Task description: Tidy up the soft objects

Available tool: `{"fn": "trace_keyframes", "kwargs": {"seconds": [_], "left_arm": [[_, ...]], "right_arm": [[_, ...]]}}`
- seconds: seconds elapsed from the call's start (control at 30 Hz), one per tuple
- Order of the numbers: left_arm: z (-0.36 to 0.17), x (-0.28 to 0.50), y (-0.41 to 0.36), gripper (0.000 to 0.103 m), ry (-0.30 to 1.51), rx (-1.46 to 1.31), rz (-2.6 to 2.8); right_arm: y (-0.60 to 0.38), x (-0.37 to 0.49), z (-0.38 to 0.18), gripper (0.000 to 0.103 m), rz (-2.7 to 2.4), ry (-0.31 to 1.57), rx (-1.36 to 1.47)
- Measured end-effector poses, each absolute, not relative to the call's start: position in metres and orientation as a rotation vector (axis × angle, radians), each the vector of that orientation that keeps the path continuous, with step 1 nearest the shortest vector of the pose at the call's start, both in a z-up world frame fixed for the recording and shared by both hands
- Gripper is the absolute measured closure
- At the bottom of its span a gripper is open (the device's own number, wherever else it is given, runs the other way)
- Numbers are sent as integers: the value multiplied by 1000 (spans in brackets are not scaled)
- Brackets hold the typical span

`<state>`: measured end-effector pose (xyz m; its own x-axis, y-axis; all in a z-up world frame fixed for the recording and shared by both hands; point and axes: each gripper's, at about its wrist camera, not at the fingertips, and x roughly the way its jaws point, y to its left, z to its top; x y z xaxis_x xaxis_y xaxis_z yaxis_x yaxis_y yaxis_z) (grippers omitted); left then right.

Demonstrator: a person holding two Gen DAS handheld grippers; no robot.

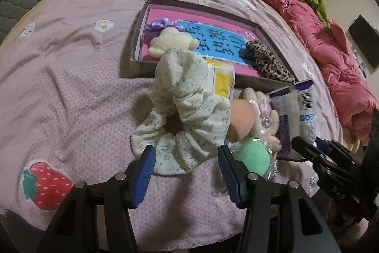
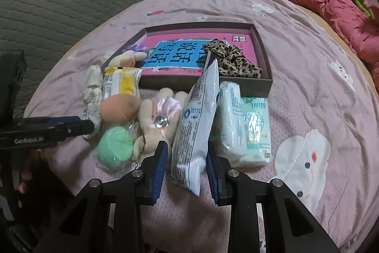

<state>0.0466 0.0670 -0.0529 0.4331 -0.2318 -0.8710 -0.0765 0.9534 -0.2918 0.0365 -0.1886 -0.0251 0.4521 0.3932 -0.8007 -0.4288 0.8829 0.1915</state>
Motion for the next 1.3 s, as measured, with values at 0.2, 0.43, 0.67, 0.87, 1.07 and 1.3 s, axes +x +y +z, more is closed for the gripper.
{"fn": "trace_keyframes", "kwargs": {"seconds": [0.2,0.43,0.67,0.87,1.07,1.3], "left_arm": [[-57,55,68,49,1125,-330,-102],[-69,67,72,49,1144,-308,-60],[-70,70,93,47,1087,-380,-46],[-75,79,106,46,1085,-438,-54],[-84,88,115,45,1074,-505,-90],[-89,98,128,55,1053,-617,-140]], "right_arm": [[-188,46,-25,80,504,974,-24],[-190,52,-26,80,499,973,-19],[-191,54,-27,80,502,975,-7],[-192,55,-27,80,503,975,-5],[-191,53,-27,80,501,975,-9],[-191,54,-26,80,500,975,-9]]}}
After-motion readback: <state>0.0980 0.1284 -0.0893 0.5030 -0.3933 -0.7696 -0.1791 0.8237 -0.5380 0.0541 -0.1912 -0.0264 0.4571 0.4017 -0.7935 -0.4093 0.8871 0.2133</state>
